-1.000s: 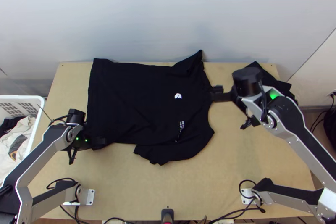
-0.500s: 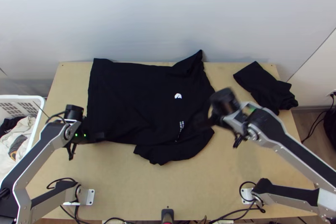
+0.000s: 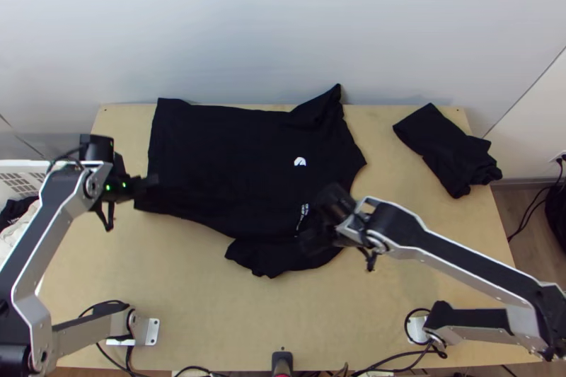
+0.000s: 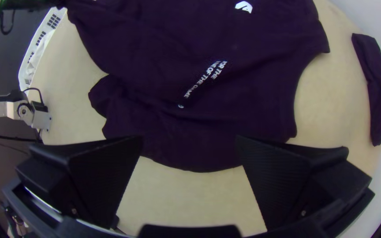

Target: Fold the t-shirt

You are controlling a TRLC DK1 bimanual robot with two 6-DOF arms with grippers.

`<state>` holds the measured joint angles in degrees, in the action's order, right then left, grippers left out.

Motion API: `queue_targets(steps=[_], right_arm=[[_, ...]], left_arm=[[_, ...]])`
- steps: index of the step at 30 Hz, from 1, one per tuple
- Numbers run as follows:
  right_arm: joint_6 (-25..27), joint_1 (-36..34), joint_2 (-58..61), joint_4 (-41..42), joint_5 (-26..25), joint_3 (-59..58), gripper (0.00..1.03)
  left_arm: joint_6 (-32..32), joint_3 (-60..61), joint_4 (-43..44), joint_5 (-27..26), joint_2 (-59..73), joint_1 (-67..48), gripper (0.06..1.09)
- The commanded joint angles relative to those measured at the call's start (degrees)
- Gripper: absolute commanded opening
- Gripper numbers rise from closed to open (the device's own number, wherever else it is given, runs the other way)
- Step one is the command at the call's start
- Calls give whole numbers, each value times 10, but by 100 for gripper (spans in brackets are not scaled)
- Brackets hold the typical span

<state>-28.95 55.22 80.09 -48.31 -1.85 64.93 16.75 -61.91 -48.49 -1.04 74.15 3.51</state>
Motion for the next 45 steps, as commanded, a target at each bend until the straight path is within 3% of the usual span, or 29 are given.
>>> queue_targets(steps=[1, 12, 13, 17, 18, 21, 29, 43, 45], right_arm=[[-5, 45, 44, 77, 7, -42, 96], [3, 74, 77, 128, 8, -89, 96], [3, 74, 81, 130, 8, -86, 96], [3, 73, 90, 129, 8, -67, 96], [3, 72, 91, 129, 7, -64, 96], [2, 66, 94, 125, 7, -60, 96], [0, 52, 97, 118, 7, -49, 96], [1, 49, 109, 84, 6, -29, 96], [1, 49, 109, 82, 6, -29, 96]], left_arm=[[23, -63, 11, 0, 65, 12, 10], [34, -95, 82, 17, 169, 19, 10], [31, -95, 91, 19, 179, 20, 14], [13, -87, 107, 19, 195, 19, 77], [0, -87, 101, 19, 196, 15, 88], [-37, -82, 74, 19, 185, 12, 96], [-161, -23, 6, 18, 149, 52, 97], [-153, 49, 138, 18, 171, 50, 94], [-153, 48, 147, 18, 176, 50, 86]])
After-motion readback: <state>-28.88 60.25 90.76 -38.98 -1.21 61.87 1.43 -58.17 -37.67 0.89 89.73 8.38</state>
